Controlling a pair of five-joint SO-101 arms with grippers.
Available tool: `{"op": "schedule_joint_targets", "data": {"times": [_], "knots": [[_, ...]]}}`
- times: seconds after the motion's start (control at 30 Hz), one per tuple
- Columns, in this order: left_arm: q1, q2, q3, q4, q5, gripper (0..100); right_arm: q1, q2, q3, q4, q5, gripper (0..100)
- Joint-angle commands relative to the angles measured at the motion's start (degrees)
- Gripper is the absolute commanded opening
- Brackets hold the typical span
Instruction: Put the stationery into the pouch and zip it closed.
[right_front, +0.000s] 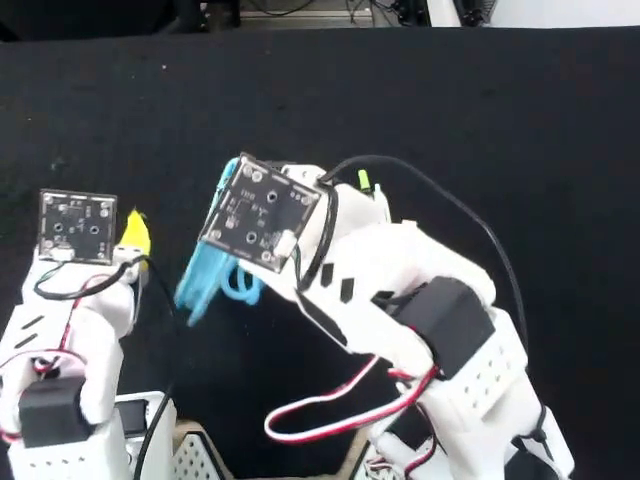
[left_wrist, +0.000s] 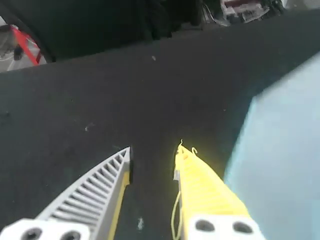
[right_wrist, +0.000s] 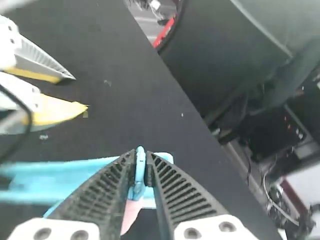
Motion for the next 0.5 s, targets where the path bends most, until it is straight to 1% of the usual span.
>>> {"op": "schedule_joint_targets", "data": {"times": [0.0, 0.17, 0.3, 0.37, 0.47], "knots": [[2.1, 0.6, 3.4, -5.6, 0.8, 15, -1.1, 0.5, -3.9, -2.0, 0.4, 1.1], [9.7, 0.5, 9.1, -6.2, 0.8, 15, -1.0, 0.5, -3.7, -7.7, 0.4, 1.1], [18.3, 0.1, 12.3, -6.9, 1.1, 15, -1.0, 0.1, -2.2, -8.1, -0.1, 1.1], [22.5, 0.1, 14.1, -6.8, 3.1, 15, -1.0, 0.0, 0.3, -8.4, 0.0, 1.1], [25.4, 0.0, 16.4, -6.4, 4.0, 15, -0.8, 0.3, 2.9, -9.5, 0.4, 1.1]]}}
